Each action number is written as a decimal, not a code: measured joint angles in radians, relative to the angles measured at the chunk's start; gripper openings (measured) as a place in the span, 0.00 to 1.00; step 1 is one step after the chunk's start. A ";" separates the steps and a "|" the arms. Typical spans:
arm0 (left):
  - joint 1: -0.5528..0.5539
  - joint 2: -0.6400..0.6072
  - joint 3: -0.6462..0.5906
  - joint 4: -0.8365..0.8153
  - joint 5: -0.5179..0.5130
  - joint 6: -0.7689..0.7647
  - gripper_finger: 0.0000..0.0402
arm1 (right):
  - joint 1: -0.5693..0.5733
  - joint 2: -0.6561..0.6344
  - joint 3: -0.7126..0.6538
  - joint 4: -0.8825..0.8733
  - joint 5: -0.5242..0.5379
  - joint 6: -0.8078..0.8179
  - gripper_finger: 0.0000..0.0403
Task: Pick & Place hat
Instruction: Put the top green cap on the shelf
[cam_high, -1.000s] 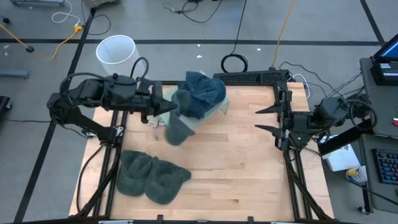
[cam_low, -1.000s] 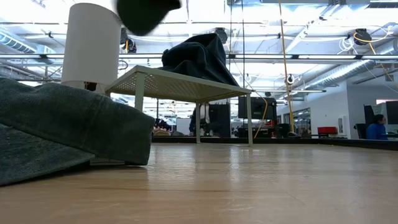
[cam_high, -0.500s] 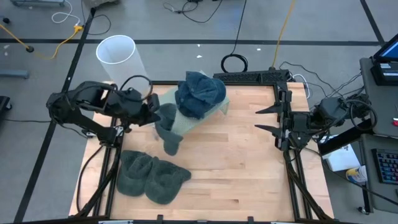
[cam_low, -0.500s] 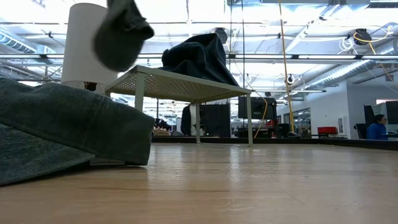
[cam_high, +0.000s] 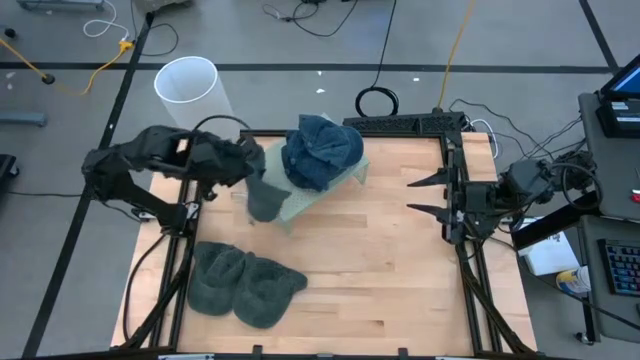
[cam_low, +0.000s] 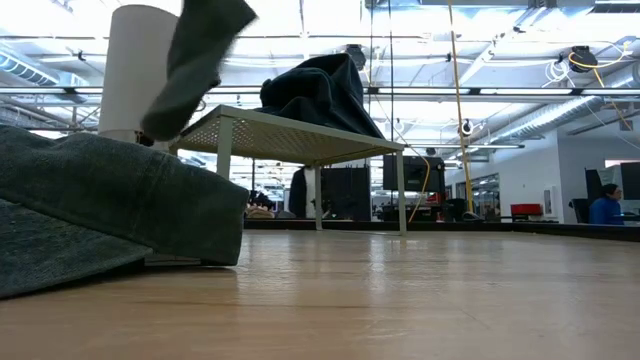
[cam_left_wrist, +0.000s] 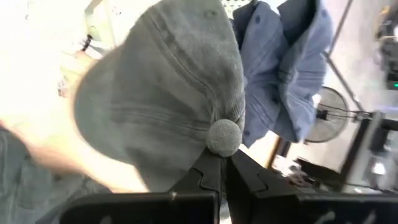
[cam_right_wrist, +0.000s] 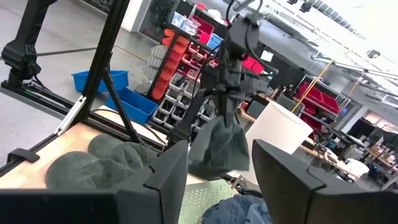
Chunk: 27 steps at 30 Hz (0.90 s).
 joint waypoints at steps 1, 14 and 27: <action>0.016 0.011 0.000 0.002 0.008 0.012 0.01 | 0.000 0.000 0.000 0.000 0.000 0.000 0.42; 0.221 0.142 0.000 0.136 0.120 0.289 0.01 | 0.037 -0.001 0.000 0.000 0.000 -0.027 0.41; 0.305 0.248 0.000 0.245 0.192 0.571 0.01 | 0.046 -0.002 0.000 0.000 0.002 -0.088 0.40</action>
